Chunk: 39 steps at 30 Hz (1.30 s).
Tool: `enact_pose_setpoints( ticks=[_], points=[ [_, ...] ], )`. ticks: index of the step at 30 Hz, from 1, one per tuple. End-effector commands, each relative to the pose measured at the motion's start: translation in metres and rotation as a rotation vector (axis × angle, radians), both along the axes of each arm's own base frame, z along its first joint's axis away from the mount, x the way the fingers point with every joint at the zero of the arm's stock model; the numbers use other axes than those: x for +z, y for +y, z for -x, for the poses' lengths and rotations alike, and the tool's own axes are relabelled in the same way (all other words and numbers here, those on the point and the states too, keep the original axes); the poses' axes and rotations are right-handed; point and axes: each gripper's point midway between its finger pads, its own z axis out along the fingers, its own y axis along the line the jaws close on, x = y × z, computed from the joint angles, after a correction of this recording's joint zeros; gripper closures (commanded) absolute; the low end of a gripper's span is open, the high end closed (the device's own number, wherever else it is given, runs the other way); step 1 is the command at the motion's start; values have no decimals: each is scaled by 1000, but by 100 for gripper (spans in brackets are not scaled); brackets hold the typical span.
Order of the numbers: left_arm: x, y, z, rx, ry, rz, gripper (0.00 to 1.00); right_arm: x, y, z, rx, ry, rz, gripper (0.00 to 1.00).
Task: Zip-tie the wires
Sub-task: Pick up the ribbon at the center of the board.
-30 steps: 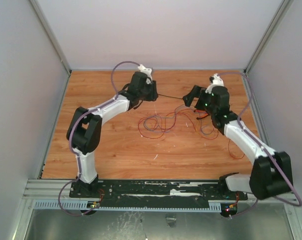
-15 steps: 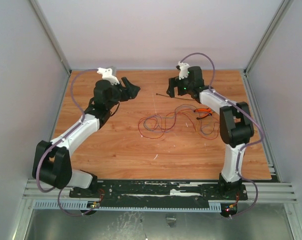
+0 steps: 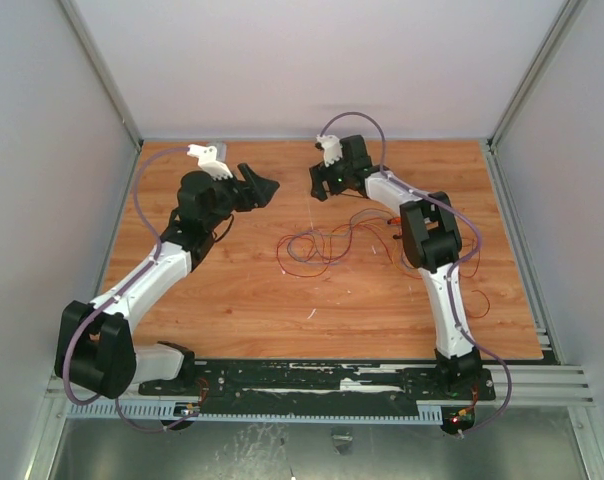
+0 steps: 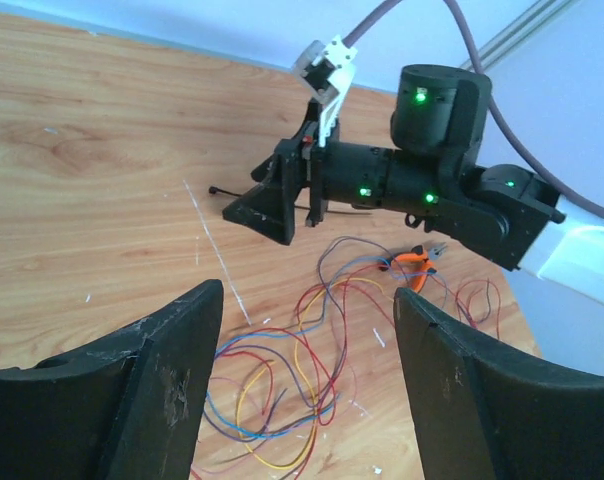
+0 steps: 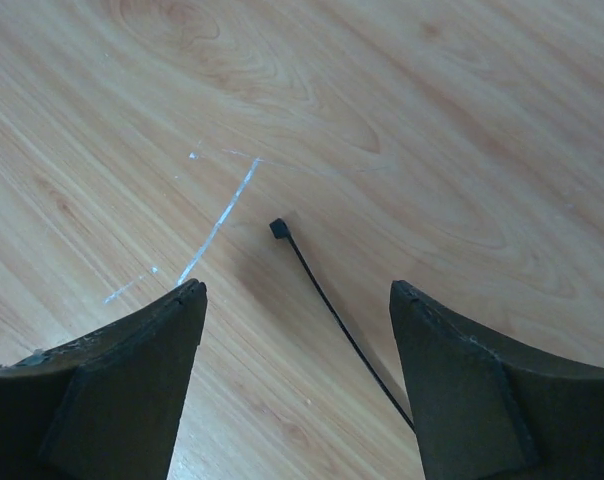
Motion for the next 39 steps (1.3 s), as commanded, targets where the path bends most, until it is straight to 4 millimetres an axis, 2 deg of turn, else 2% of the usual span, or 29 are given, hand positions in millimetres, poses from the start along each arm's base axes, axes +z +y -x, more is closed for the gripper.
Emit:
enact_pose_setpoints(
  ticks=[1, 10, 19, 25, 32, 39],
  points=[
    [6, 3, 3, -10, -31, -2, 26, 0, 17, -2, 39, -14, 5, 26],
    [5, 4, 4, -13, -31, -7, 25, -19, 27, -8, 35, -8, 54, 33],
    [0, 6, 3, -11, -23, -16, 25, -38, 16, -6, 12, 10, 147, 53],
    [-1, 7, 3, -12, -24, -18, 25, -42, 14, -2, 24, 8, 167, 66],
    [-3, 9, 3, -8, -17, -17, 24, -44, 25, 2, 69, -10, 176, 74],
    [-4, 10, 2, -10, -16, -16, 24, -44, 24, -1, 64, -28, 193, 86]
  ],
)
